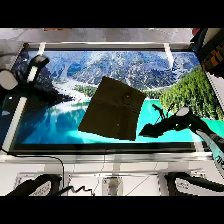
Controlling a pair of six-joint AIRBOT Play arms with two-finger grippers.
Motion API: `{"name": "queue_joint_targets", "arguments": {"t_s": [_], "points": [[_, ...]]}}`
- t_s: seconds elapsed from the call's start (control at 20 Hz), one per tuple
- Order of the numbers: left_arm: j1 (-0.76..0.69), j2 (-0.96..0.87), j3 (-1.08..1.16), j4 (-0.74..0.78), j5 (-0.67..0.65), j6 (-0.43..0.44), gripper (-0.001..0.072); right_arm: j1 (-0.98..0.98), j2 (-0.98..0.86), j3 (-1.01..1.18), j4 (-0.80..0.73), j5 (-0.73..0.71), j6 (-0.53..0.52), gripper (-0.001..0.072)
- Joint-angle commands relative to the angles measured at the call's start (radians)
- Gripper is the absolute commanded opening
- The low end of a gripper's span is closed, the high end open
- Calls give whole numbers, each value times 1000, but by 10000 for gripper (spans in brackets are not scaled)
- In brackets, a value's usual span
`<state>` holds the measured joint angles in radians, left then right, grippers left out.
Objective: Fold the clothes and pants, and hang the long-sleeved shirts on hangers.
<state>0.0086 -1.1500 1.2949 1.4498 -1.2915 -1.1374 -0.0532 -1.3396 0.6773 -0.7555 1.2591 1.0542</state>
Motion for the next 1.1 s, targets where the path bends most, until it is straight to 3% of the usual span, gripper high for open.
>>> {"name": "queue_joint_targets", "arguments": {"t_s": [0.0,0.3,0.6,0.85,1.05], "points": [[199,-2,-203,-239,20,10,683,0,-1,-135,134,-141,7,460],[277,-2,-481,-287,117,45,696,94,-11,-139,187,-266,57,460],[274,-64,-579,-431,200,45,695,171,-29,-134,225,-355,129,441],[274,-143,-625,-644,227,106,696,185,-32,-91,245,-354,114,65],[246,-182,-651,-754,275,158,695,185,-28,-57,241,-340,103,36]]}}
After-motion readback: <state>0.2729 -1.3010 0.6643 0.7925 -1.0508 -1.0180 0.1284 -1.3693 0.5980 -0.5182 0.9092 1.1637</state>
